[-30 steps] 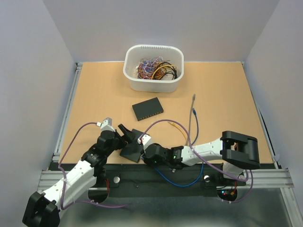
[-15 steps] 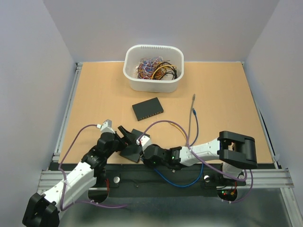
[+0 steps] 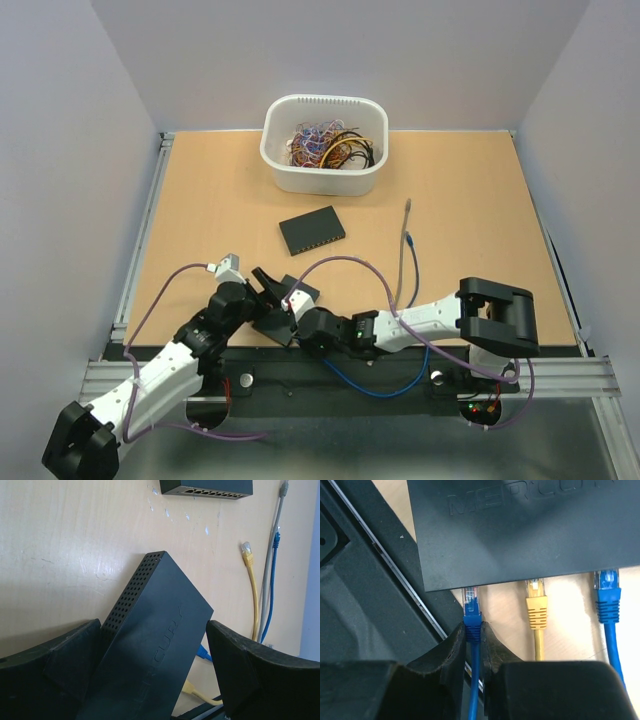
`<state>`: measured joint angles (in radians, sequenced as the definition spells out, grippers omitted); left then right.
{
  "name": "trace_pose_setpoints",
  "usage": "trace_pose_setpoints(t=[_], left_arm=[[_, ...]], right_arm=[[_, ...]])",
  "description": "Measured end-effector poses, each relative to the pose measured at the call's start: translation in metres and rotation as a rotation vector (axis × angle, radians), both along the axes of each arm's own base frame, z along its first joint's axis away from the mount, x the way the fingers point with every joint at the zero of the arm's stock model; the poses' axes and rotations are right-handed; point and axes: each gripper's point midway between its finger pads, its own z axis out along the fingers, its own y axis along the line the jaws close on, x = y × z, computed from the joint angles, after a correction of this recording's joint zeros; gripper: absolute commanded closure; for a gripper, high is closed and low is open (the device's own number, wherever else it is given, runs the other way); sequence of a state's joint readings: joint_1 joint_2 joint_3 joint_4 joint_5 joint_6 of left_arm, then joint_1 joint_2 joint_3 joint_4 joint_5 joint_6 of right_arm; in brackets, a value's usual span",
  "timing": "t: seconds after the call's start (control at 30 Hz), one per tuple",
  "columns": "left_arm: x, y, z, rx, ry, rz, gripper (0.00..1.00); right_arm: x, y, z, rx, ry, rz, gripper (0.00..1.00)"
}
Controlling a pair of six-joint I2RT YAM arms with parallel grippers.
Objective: Insert the plug into the switch port
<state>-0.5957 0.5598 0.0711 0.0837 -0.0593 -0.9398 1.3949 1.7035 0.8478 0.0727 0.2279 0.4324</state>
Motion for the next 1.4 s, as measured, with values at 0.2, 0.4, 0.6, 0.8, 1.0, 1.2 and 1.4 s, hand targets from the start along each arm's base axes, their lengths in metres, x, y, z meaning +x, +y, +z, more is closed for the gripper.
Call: trace_pose_setpoints(t=[0.2, 0.4, 0.6, 0.8, 1.0, 1.2, 1.4], left_arm=[[-0.001, -0.003, -0.001, 0.009, -0.007, 0.007, 0.04], [0.0, -0.005, 0.001, 0.003, -0.012, 0.016, 0.04], [0.001, -0.005, 0.002, -0.004, -0.017, 0.023, 0.04], [0.002, -0.007, 0.005, -0.014, -0.027, 0.022, 0.04], [0.004, -0.008, 0.009, -0.023, -0.039, 0.025, 0.04], [0.005, -0.009, 0.012, -0.032, -0.05, 0.026, 0.04], [0.009, -0.012, 0.013, -0.038, -0.058, 0.025, 0.04]], right_arm=[[-0.002, -0.001, -0.001, -0.022, -0.003, 0.0, 1.0], [-0.004, 0.005, 0.001, -0.043, -0.033, -0.001, 0.99], [-0.01, 0.011, 0.002, -0.045, -0.068, 0.005, 0.99], [-0.007, 0.011, 0.003, -0.044, -0.089, -0.027, 0.99], [-0.002, 0.01, 0.004, -0.037, -0.097, -0.07, 1.0], [0.006, 0.004, 0.004, -0.034, -0.093, -0.107, 1.0], [0.021, -0.009, 0.006, -0.038, -0.097, -0.146, 1.0]])
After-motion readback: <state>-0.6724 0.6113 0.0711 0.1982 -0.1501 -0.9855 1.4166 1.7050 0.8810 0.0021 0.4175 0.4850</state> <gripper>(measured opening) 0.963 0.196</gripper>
